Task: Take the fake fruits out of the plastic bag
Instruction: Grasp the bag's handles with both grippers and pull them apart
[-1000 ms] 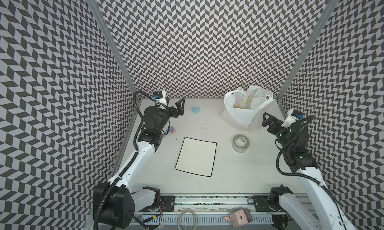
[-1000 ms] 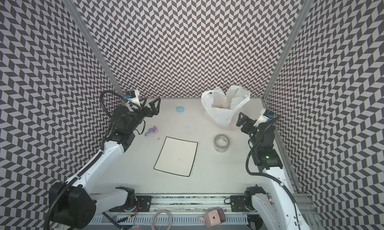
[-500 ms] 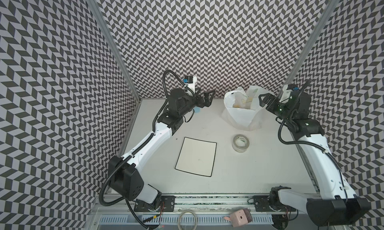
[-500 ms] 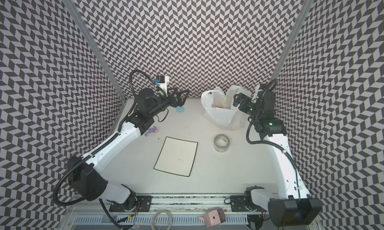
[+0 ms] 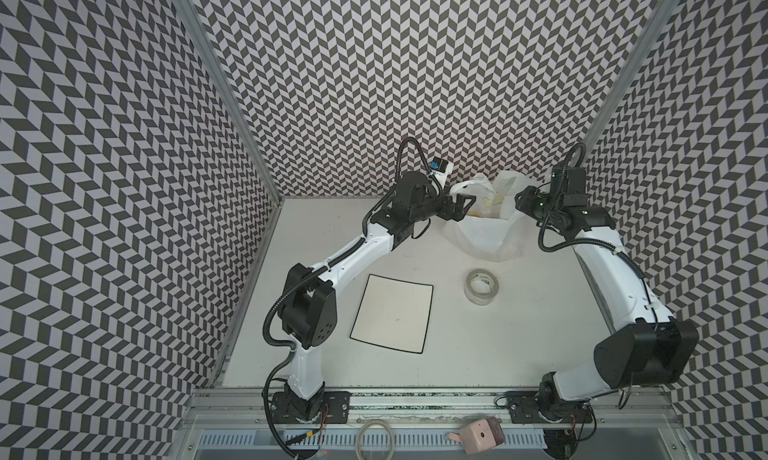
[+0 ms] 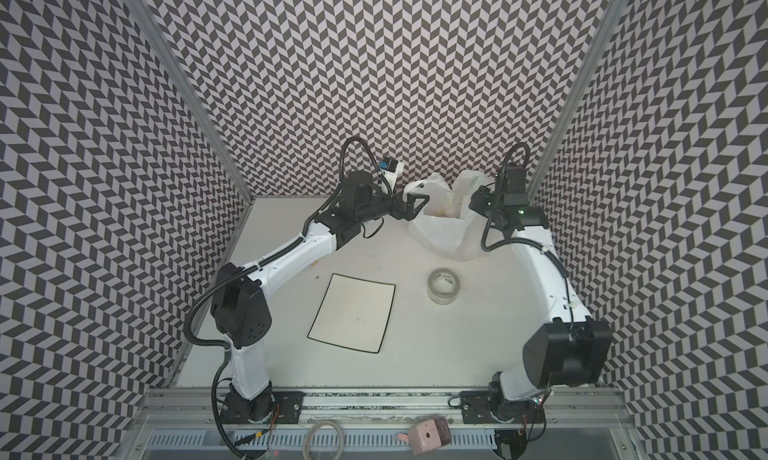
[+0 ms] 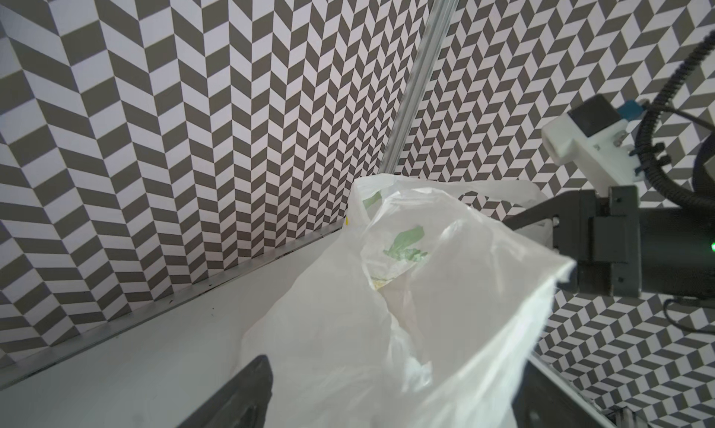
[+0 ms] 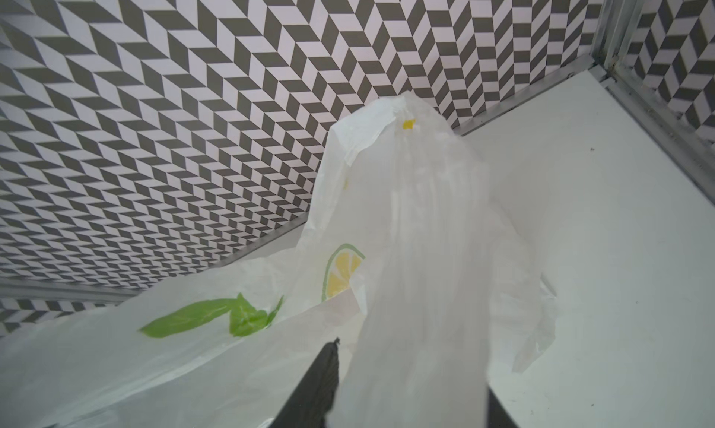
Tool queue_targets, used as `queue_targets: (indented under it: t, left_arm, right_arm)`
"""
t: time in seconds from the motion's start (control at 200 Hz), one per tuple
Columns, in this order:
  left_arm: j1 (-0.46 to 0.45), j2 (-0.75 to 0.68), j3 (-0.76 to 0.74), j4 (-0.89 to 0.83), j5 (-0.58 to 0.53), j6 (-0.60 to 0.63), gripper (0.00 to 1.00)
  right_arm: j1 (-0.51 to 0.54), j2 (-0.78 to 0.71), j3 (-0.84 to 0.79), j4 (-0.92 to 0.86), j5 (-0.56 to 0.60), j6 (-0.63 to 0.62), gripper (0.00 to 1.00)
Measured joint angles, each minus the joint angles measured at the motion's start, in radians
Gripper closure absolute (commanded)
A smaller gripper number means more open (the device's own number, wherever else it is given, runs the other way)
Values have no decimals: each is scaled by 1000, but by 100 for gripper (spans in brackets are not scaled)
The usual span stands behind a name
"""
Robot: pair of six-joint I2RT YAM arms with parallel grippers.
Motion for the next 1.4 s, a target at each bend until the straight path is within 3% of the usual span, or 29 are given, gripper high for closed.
queue_targets:
  t: [0.14,0.35,0.491,0.656,0.986,1.182,1.397]
  left_arm:
    - [4,31,56,-17,-3,19,44]
    - [14,79,122,4,24,-18,88]
    - [36,82,123,25,32,-76,100]
    - [92,81,123,69,16,-161,100]
    - [199,32,85,113,-49,-235,100]
    - [204,-166,-194,209,-66,-232,100]
    - [188,-405,-578,309,-55,-239,100]
  right_arm:
    - [0,-18,-41,9,-19,-13,90]
    - [0,-45,-91,14,-42,-39,98]
    - [0,-45,-87,50,-48,-47,100]
    - [24,-13,-10,136,-71,-47,100]
    - [199,99,69,394,-80,-76,100]
    - [215,68,-44,436,-74,-66,100]
    - [245,-147,-347,360,-61,-21,100]
